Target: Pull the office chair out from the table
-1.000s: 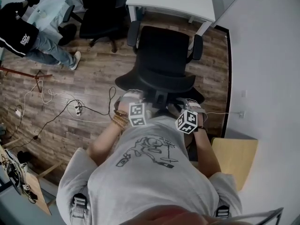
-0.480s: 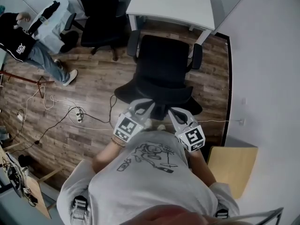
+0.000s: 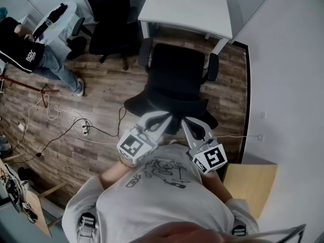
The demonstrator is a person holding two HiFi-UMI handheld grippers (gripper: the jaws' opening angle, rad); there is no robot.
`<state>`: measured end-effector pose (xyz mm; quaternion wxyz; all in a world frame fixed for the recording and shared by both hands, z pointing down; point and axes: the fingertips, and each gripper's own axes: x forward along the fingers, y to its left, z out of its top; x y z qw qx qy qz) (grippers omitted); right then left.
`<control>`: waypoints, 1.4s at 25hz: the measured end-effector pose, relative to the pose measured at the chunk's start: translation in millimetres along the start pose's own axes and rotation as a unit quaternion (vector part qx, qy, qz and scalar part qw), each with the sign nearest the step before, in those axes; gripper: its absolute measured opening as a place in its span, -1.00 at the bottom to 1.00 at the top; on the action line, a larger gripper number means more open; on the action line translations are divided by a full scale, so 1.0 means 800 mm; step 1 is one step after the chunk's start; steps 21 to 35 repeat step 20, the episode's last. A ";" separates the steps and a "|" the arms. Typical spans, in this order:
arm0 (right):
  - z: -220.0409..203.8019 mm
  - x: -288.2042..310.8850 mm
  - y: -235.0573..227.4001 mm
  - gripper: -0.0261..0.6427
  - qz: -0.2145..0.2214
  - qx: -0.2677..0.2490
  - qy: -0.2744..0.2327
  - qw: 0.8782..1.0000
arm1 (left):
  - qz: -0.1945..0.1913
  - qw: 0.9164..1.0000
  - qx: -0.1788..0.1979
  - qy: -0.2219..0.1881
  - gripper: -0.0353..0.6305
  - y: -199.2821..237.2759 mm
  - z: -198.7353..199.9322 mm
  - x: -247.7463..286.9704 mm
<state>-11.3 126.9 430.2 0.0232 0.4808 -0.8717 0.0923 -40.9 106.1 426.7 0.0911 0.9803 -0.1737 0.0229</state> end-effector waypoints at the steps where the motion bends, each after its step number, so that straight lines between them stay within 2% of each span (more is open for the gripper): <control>1: 0.002 0.000 0.001 -0.90 0.000 0.001 -0.002 1.000 | 0.001 1.000 0.000 -0.003 -0.89 -0.002 0.003 -0.001; 13: 0.024 -0.005 -0.006 -0.90 -0.002 -0.002 -0.015 1.000 | 0.008 0.999 -0.018 -0.026 -0.89 -0.004 0.023 0.003; 17: 0.029 -0.004 -0.007 -0.90 -0.002 -0.001 -0.019 1.000 | 0.008 1.000 -0.009 -0.027 -0.89 -0.002 0.028 0.006; 35: 0.032 -0.006 -0.002 -0.90 -0.001 -0.004 -0.018 1.000 | 0.013 0.999 -0.013 -0.030 -0.89 -0.005 0.030 0.002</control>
